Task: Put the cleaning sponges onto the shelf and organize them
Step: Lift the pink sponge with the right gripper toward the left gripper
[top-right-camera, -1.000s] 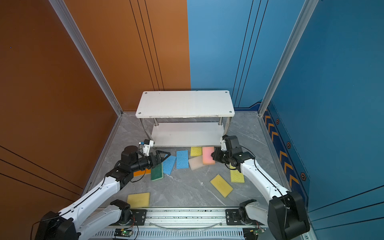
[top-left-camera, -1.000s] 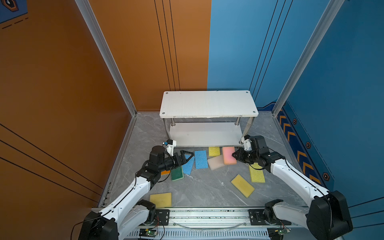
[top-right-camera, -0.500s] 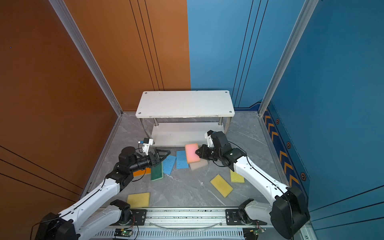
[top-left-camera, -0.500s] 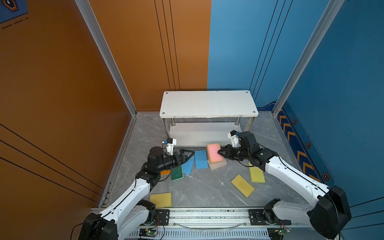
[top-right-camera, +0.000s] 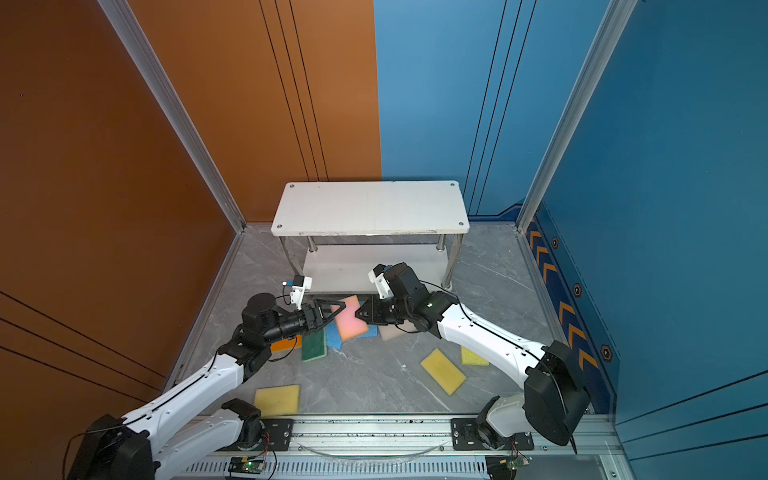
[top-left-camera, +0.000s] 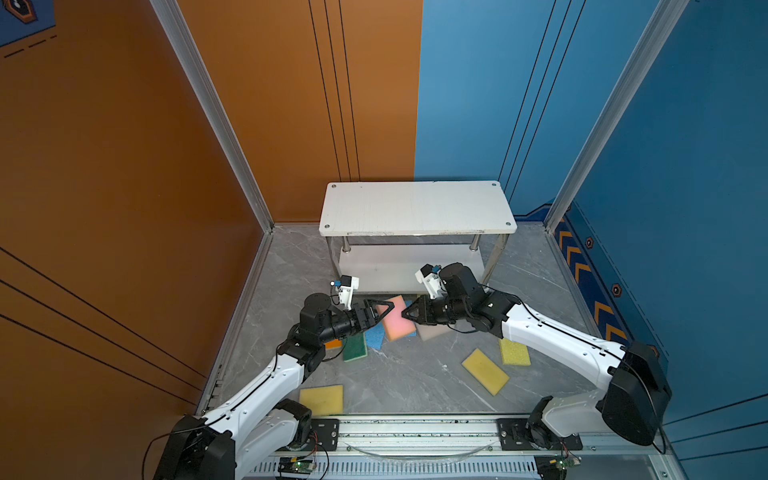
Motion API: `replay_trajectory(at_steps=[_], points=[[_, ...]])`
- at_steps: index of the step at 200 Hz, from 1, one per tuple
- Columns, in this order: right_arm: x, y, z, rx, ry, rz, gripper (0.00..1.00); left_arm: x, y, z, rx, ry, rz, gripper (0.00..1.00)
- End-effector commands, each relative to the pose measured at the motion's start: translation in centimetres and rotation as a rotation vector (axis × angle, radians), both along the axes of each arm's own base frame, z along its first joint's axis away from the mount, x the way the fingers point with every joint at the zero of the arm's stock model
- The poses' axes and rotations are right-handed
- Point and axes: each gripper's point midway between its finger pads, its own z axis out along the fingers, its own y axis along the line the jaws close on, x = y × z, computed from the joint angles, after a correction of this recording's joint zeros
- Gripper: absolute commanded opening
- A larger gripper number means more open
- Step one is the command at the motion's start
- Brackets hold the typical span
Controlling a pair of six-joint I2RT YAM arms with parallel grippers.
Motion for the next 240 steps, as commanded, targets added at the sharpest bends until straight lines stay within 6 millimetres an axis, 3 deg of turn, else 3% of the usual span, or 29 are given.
replay_trajectory(at_steps=[1,29,60,83,100,114,168,240], points=[[0.2,1.2,1.4,0.042,-0.018,0.015,0.13,0.1,-0.2,0.3,-0.004,-0.016,0.002,0.76],[0.2,1.6,1.4,0.046,-0.017,0.02,0.13,0.1,-0.2,0.3,-0.003,-0.015,0.002,0.61],[0.1,1.7,1.6,0.056,-0.017,0.022,0.16,0.2,-0.1,0.0,0.0,-0.012,0.008,0.36],[-0.2,1.9,1.8,0.062,-0.015,0.033,0.26,0.2,-0.1,0.1,-0.004,-0.013,0.013,0.16],[-0.8,1.8,1.7,0.066,-0.009,0.051,0.42,0.3,-0.1,0.3,-0.007,-0.013,0.016,0.14],[-1.3,1.6,1.6,0.063,-0.004,0.061,0.48,0.3,0.0,0.3,-0.01,-0.013,0.019,0.13],[-3.0,0.7,0.8,0.029,-0.006,0.097,0.5,0.7,0.5,0.7,-0.028,-0.012,0.03,0.12],[-3.3,0.3,-0.4,-0.011,0.001,0.099,0.47,0.9,1.1,0.9,-0.039,-0.008,0.036,0.12]])
